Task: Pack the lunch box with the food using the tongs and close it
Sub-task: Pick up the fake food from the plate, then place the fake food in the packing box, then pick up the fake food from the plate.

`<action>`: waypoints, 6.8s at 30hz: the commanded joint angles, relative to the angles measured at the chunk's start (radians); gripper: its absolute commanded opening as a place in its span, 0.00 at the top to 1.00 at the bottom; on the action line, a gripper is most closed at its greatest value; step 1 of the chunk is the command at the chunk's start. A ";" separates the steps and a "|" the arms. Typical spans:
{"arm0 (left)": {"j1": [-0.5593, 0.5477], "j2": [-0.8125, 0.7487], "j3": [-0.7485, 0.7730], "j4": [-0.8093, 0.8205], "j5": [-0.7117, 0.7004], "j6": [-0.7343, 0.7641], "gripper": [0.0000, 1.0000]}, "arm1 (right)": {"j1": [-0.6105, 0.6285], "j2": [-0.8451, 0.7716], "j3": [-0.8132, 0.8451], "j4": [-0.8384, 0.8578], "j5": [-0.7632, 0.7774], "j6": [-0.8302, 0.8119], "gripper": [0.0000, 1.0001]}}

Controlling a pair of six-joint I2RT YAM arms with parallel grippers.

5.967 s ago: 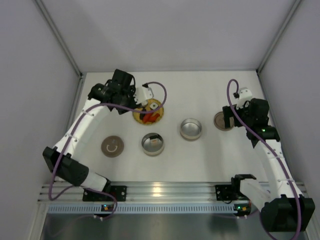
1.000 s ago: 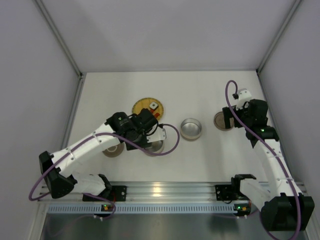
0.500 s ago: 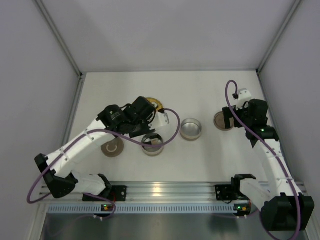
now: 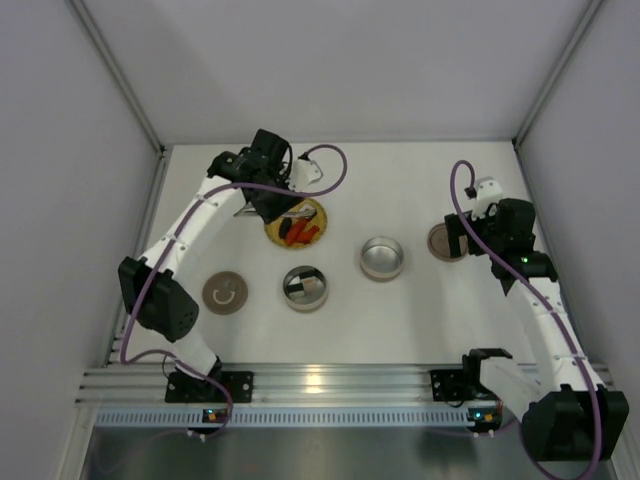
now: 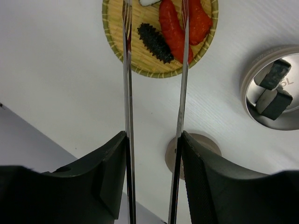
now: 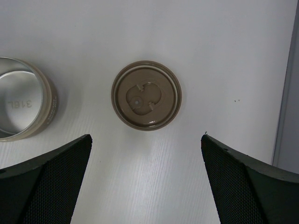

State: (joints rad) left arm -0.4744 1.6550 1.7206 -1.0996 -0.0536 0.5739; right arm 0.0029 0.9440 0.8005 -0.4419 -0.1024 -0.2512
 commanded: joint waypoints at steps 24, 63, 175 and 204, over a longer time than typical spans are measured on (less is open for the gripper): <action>0.088 0.266 0.152 0.116 0.133 -0.072 0.44 | 0.009 0.015 0.014 0.046 0.003 -0.003 0.00; 0.102 0.310 0.116 0.084 0.139 -0.069 0.48 | 0.008 0.018 0.020 0.045 0.013 -0.013 0.00; -0.342 -0.310 -0.233 -0.132 -0.014 -0.085 0.45 | 0.008 0.003 0.094 -0.006 -0.011 -0.007 0.01; 0.086 0.009 -0.018 0.001 0.000 -0.193 0.56 | 0.006 -0.001 0.066 -0.004 -0.008 -0.020 0.01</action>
State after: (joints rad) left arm -0.3950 1.6436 1.6901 -1.1683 -0.0174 0.4423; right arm 0.0029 0.9653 0.8711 -0.4557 -0.1177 -0.2619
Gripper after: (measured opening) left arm 0.447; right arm 0.993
